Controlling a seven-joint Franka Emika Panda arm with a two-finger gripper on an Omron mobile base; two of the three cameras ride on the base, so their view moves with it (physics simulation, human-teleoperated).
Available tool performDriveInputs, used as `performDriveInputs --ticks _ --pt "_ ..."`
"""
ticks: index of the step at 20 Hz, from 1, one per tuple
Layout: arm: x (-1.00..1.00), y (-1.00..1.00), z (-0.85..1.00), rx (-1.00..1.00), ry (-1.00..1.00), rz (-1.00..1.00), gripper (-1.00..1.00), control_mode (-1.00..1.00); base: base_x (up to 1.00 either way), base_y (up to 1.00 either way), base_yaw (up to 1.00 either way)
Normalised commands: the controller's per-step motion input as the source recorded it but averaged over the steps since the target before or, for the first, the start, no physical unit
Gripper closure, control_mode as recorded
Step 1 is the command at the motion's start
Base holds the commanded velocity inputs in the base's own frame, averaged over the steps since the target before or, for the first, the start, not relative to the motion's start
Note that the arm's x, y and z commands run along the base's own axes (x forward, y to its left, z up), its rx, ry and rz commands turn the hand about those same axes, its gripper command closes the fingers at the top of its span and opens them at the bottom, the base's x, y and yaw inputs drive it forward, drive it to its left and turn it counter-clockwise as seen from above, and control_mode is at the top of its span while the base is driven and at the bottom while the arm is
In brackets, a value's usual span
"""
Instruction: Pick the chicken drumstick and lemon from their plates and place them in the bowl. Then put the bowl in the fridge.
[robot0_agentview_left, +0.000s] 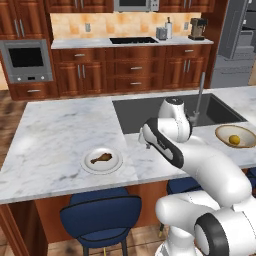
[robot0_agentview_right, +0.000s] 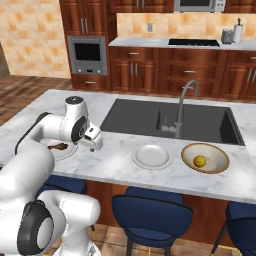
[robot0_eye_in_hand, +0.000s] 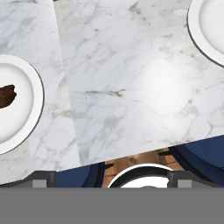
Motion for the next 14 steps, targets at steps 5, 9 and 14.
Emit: performDriveInputs --ticks 5,9,14 --pt "-0.02 0.14 -0.02 -0.04 -0.02 0.00 -1.00 -1.00 0.00 0.00 0.00" --pt "0.13 0.57 0.00 0.00 -0.05 0.00 -1.00 -1.00 0.00 0.00 0.00" --pt "0.20 0.65 0.01 0.00 -0.03 -0.05 -1.00 -1.00 0.00 0.00 0.00"
